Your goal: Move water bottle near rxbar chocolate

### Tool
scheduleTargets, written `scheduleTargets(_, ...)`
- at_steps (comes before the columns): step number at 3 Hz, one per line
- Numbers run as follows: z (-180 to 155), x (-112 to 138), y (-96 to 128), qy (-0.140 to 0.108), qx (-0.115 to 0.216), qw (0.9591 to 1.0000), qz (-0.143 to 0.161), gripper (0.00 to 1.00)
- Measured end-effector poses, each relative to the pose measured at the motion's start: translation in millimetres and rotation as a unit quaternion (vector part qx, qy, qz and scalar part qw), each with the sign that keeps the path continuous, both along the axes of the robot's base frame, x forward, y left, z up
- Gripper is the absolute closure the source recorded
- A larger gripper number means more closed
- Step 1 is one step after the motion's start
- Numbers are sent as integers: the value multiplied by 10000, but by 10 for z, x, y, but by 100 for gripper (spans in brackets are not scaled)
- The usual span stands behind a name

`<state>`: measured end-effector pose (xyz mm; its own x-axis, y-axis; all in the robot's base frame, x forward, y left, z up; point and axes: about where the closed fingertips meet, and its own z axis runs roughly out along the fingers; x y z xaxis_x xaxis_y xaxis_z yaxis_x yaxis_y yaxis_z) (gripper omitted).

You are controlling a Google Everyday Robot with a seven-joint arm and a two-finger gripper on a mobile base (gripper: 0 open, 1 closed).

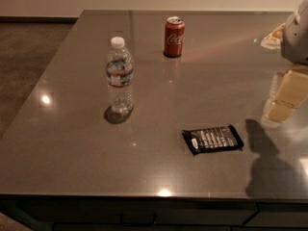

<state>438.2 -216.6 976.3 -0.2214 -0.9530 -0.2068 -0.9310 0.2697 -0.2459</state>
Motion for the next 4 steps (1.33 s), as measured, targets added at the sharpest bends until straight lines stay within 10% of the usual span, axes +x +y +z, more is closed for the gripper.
scheduleTargets(2, 36, 163, 195, -86, 486, 9988, -28, 0)
scheduleTargets(4, 62, 729, 947, -406, 1658, 9852, 141, 0)
